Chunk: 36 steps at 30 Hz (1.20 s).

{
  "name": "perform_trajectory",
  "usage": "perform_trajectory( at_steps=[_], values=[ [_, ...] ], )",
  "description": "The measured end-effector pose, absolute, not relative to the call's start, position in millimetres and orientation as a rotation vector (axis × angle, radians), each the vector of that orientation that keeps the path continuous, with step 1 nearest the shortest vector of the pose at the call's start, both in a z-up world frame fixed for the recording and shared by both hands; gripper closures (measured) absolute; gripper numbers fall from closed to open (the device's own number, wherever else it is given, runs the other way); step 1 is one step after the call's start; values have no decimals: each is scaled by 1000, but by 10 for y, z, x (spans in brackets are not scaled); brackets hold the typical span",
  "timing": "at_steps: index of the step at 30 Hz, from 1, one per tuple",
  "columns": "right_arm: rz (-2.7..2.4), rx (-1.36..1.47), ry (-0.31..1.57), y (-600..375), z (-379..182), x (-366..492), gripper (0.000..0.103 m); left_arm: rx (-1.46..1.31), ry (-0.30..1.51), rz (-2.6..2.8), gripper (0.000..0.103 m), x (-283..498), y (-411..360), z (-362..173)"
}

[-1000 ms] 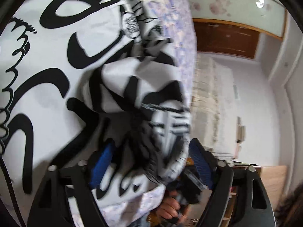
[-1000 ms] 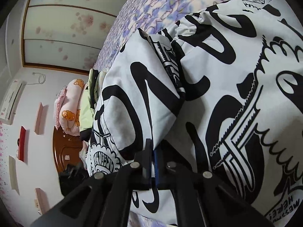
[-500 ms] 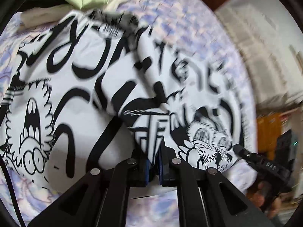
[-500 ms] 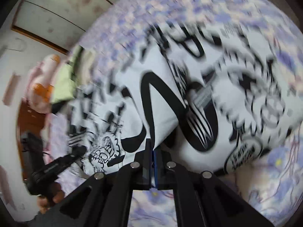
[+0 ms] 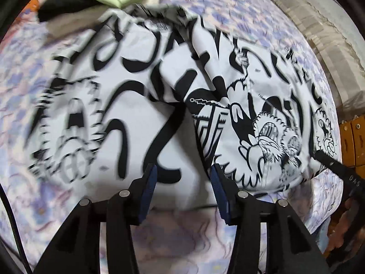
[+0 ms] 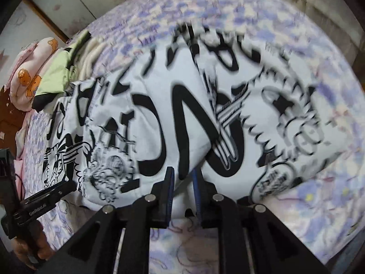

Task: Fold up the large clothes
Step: 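Open both grippers and release the folded jacket onto the bed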

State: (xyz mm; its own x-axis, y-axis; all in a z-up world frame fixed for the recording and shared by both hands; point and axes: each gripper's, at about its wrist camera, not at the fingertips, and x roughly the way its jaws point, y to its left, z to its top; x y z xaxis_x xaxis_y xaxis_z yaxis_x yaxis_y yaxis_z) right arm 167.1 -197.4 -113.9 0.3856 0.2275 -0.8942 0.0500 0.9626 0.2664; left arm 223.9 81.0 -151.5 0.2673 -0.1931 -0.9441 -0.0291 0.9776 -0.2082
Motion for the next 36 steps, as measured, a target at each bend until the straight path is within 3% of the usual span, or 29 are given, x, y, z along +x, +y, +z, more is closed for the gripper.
perform_trajectory(
  at_steps=[4, 6, 12, 13, 15, 18, 21, 30, 36],
  values=[
    [240, 213, 1081, -1732, -898, 1621, 87, -176, 1180, -144, 59, 2167, 725, -1224],
    [317, 191, 1055, -1532, -902, 1682, 87, -159, 1126, -197, 67, 2264, 569, -1142],
    [430, 159, 1075, -1133, -1262, 2057, 87, -139, 1111, -193, 72, 2739, 292, -1409],
    [409, 121, 1079, -1138, -1335, 2115, 88, -113, 1139, -143, 75, 2835, 341, -1557],
    [348, 56, 1047, -1246, -1428, 2200, 103, -112, 1189, -71, 87, 2951, 505, -1762],
    [166, 48, 1017, -1729, -1477, 2301, 103, -236, 1197, -116, 87, 2969, 715, -1909],
    [118, 97, 1045, -2057, -1585, 2299, 103, -157, 1178, -120, 87, 2939, 637, -1880],
    [123, 108, 1091, -2052, -1473, 2236, 101, -199, 1208, -86, 86, 2893, 647, -1779],
    [189, 209, 1103, -2111, -1167, 2132, 100, -231, 1244, -120, 79, 2777, 693, -1500]
  ],
)
